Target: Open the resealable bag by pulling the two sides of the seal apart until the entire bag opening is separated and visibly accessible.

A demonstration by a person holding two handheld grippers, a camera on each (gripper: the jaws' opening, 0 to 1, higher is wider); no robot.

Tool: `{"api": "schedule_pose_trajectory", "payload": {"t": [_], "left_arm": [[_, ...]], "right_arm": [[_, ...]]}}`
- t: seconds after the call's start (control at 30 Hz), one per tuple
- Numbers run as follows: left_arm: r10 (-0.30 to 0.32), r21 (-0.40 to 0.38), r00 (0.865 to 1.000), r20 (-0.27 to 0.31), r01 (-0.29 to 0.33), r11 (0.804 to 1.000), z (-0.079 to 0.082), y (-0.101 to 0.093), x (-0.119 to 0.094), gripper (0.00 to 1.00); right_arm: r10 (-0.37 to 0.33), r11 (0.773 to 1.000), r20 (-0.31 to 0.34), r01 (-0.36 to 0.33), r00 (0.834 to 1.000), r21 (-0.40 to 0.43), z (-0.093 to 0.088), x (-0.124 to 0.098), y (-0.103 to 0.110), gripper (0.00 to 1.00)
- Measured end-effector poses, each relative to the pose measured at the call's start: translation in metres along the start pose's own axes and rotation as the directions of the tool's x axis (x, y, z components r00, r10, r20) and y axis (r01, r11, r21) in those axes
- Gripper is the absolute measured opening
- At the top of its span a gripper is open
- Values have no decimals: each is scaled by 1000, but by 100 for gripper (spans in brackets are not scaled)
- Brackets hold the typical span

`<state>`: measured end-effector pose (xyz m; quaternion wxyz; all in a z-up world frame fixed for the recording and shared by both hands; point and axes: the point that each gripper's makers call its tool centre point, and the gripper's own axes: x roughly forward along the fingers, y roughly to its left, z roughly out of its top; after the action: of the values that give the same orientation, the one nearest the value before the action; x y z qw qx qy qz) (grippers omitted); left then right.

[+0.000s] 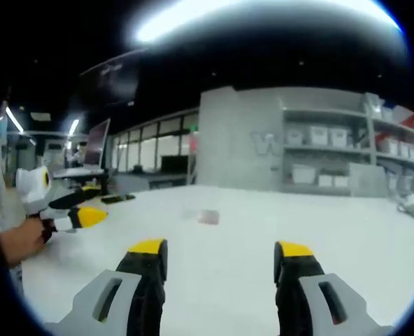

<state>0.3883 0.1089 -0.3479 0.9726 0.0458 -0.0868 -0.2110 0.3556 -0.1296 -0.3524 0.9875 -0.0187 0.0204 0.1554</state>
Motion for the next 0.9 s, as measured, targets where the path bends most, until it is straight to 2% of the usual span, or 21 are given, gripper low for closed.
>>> {"api": "schedule_pose_trajectory", "payload": {"t": [0.4,0.9], "left_arm": [[2,6,1000,-5,-2,1000,-1,2,0,78],[-4,17,1000,-14,5,1000,-3,1,4,78]], "right_arm": [[7,1000,-14,-6,1000,11,7,9,-3,60],[36,999,-32,-36,999,9,10,30,1,58]]}}
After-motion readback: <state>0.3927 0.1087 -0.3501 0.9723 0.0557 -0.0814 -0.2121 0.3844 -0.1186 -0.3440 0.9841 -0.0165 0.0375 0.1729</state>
